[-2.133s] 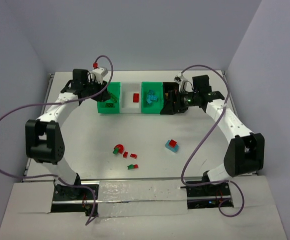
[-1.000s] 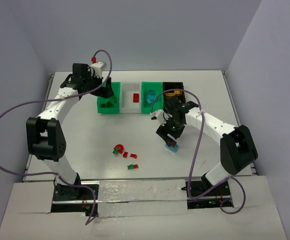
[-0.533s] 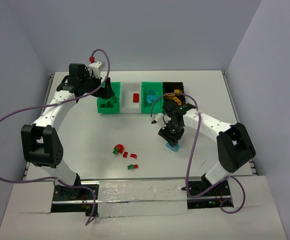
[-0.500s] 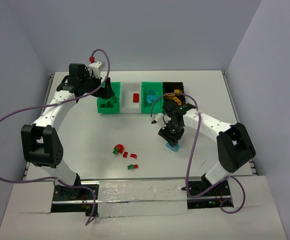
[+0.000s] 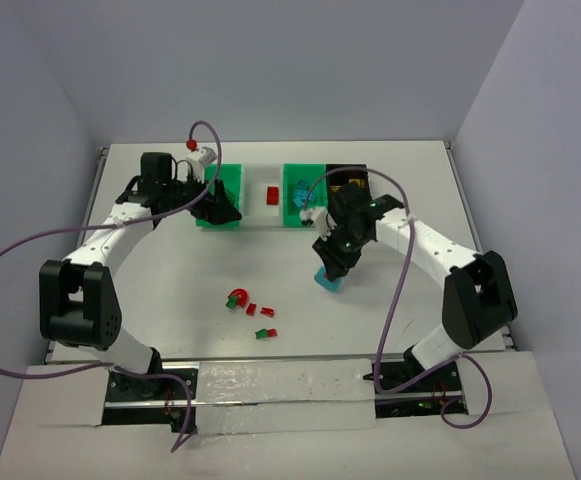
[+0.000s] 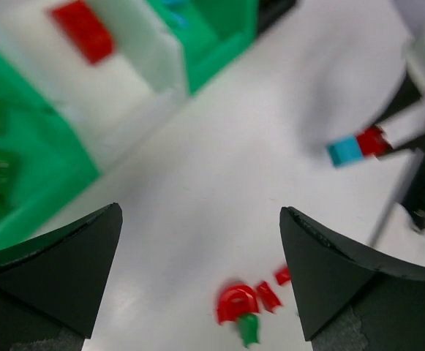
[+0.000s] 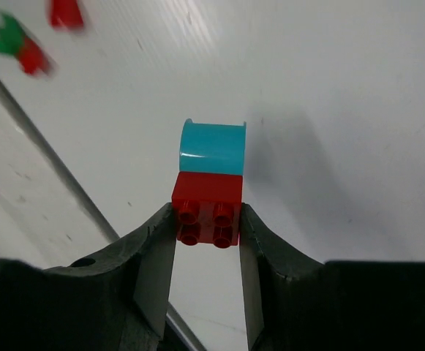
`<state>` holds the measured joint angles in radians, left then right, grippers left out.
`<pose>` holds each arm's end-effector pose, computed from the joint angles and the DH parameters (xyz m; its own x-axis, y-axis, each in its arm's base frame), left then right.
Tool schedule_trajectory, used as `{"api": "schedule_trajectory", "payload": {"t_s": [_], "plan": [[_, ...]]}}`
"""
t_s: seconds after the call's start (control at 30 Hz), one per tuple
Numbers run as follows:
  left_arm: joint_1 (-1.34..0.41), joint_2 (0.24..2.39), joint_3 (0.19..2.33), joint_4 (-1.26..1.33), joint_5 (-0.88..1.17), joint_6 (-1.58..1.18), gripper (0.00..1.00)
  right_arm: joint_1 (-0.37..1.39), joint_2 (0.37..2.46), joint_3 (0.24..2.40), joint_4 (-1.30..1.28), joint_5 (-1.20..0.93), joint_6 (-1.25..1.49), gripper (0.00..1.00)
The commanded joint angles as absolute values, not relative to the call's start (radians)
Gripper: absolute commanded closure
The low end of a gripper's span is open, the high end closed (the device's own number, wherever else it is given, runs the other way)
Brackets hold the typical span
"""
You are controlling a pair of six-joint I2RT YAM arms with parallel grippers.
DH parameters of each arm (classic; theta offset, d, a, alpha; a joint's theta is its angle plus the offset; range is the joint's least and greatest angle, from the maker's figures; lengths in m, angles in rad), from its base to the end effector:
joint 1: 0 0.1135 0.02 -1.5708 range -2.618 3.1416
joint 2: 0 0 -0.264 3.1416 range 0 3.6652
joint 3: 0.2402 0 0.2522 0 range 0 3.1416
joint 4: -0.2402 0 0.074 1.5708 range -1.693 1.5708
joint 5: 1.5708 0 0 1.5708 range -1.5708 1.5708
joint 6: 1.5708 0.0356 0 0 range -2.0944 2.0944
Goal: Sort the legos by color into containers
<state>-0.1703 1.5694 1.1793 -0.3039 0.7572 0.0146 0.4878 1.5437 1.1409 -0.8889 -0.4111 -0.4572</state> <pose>0.3366 -0.0827 0.2760 -0.6209 0.1175 -0.7750 0.6527 0.6251 -0.4281 0.2505 0.1490 0.2341 -0.5294 -0.7389 -0.4168 -0.8476 0.4814 0.2231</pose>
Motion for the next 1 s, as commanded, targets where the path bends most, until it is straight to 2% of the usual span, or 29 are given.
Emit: {"api": "schedule_trajectory", "payload": {"t_s": [0.0,0.1,0.2,0.4,0.67,0.8,0.9,0.97], "plan": [[-0.211,1.460,1.085,-0.105,1.140,-0.106,0.01,0.420,1.434,1.281,-0.769,-0.808,-0.341,1.00],[-0.282,1.406,1.026,-0.041,1.180,-0.120,0.01,0.434,1.445,1.291,-0.685,-0.984,-0.248,1.00],[-0.360,1.364,1.004,-0.010,1.202,-0.125,0.01,0.457,1.473,1.312,-0.642,-1.049,-0.202,1.00],[-0.429,1.393,1.043,-0.032,1.193,-0.121,0.01,0.476,1.466,1.328,-0.583,-1.089,-0.149,1.00],[-0.474,1.432,1.072,-0.015,1.231,-0.137,0.06,0.477,1.456,1.336,-0.589,-1.121,-0.156,1.00],[-0.477,1.442,1.081,-0.012,1.264,-0.149,0.18,0.477,1.443,1.330,-0.588,-1.115,-0.179,1.00],[-0.476,1.464,1.098,-0.035,1.298,-0.151,0.42,0.475,1.428,1.317,-0.589,-1.092,-0.204,1.00],[-0.475,1.471,1.106,-0.065,1.311,-0.128,0.50,0.466,1.423,1.311,-0.586,-1.083,-0.211,1.00]]}}
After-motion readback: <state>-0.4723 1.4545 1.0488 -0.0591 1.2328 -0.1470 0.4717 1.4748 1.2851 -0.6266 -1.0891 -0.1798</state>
